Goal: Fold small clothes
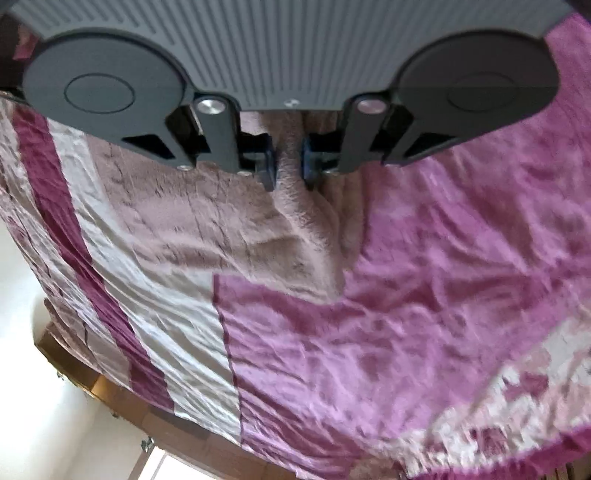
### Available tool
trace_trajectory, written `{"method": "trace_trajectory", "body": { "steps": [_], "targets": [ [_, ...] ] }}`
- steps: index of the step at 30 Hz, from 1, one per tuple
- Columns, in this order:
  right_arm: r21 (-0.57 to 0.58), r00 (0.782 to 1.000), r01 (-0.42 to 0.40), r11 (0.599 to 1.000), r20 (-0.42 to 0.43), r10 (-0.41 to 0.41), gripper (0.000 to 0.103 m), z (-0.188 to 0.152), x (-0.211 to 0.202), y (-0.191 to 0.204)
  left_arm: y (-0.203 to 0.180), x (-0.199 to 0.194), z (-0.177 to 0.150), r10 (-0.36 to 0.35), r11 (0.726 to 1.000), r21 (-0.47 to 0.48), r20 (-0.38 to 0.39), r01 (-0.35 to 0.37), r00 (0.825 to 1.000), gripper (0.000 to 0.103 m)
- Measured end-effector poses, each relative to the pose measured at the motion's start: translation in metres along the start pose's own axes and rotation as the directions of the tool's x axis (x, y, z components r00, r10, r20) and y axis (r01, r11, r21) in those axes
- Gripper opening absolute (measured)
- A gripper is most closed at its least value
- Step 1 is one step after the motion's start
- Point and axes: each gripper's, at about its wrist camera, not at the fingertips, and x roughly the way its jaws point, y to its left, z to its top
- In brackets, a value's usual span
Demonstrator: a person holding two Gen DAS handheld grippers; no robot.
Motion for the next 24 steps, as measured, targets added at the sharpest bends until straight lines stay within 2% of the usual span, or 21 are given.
{"method": "trace_trajectory", "body": {
  "steps": [2, 5, 10, 12, 13, 15, 17, 21, 24],
  "targets": [
    [-0.007, 1.000, -0.023, 1.000, -0.006, 0.023, 0.069, -0.001, 0.000, 0.004, 0.011, 0.005, 0.003, 0.020, 0.999, -0.033, -0.016, -0.020, 1.000, 0.016],
    [-0.033, 0.999, -0.030, 0.999, -0.016, 0.029, 0.069, -0.005, 0.002, 0.009, 0.028, 0.011, 0.000, 0.013, 0.997, -0.080, -0.043, -0.016, 0.999, 0.016],
    [-0.026, 0.999, -0.039, 0.999, -0.016, 0.039, 0.069, -0.004, 0.000, 0.005, 0.024, 0.005, -0.001, 0.016, 0.998, -0.067, -0.036, -0.018, 0.999, 0.018],
    [-0.002, 0.999, -0.044, 0.999, -0.007, 0.044, 0.073, 0.000, -0.002, -0.001, 0.020, 0.001, -0.001, 0.011, 0.998, -0.067, -0.035, -0.013, 0.999, 0.022],
    [0.015, 0.999, -0.043, 0.999, 0.001, 0.043, 0.078, 0.002, -0.003, -0.004, 0.019, -0.001, -0.001, 0.005, 0.998, -0.067, -0.037, -0.008, 0.999, 0.024],
    [0.045, 0.999, -0.042, 0.998, 0.017, 0.041, 0.081, 0.004, -0.004, -0.011, 0.016, -0.005, -0.002, 0.009, 0.998, -0.068, -0.045, -0.012, 0.999, 0.044],
    [0.067, 0.999, -0.048, 0.997, 0.015, 0.047, 0.082, 0.007, -0.002, -0.018, 0.015, -0.007, -0.003, 0.001, 0.997, -0.074, -0.054, -0.005, 0.999, 0.056],
    [0.121, 0.997, -0.069, 0.990, -0.016, 0.072, 0.084, 0.010, 0.011, -0.032, 0.013, -0.008, -0.009, -0.029, 0.997, -0.068, -0.085, 0.024, 0.996, 0.068],
    [0.166, 0.993, -0.096, 0.981, -0.053, 0.106, 0.084, 0.009, 0.026, -0.041, 0.010, 0.000, -0.015, 0.011, 0.999, -0.033, -0.112, -0.015, 0.994, 0.071]
  ]
}}
